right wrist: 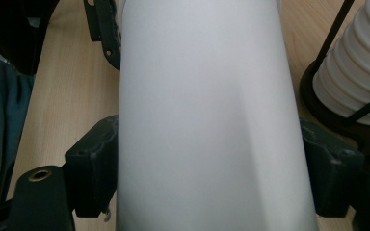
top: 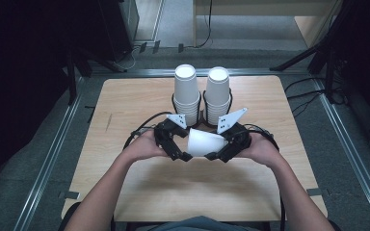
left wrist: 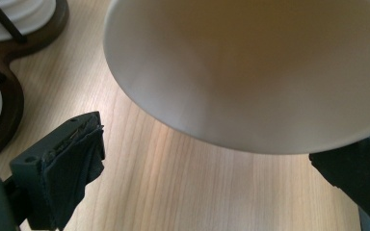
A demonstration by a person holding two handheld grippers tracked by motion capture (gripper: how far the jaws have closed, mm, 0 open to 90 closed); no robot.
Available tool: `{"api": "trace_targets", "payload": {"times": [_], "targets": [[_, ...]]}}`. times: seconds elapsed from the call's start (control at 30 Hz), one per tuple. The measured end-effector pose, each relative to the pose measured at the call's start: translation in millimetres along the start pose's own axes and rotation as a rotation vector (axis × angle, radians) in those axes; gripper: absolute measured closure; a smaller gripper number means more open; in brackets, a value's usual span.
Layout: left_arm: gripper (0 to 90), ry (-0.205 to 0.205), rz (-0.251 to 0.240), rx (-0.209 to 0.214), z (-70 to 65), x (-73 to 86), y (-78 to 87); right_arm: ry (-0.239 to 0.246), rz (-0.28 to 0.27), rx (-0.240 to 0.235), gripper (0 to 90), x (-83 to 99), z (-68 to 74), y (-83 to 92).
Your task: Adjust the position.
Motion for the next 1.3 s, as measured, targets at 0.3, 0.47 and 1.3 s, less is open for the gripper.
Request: {"api": "trace_targets", "payload": {"times": [0.3,0.47,1.3], "targets": [[0.0,-0.004,-0.043,0.025,-6.1,-4.1,-3.5,0.012,-0.051,-0.026,20.5,-5.8,3.2,3.3],[0.0,-0.011,-0.054,0.03,-6.9,-5.9,-5.3,0.027,-0.052,-0.034,20.4,-7.2,5.3,0.4],[12.0,-0.028,-0.065,0.06,-9.0,-5.0,-3.2,0.012,-0.032,-0.045,21.5,-7.0,6.0,-4.2]]}}
Point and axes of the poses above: each handheld gripper's, and its own axes: y roughly backward along the jaws, x roughly out of its underside, z roughly to its left, the point moved 4 cm from there along -y, roughly forward along the jaws, and after that the axes turned 2 degrees about x, right-handed, at the moved point
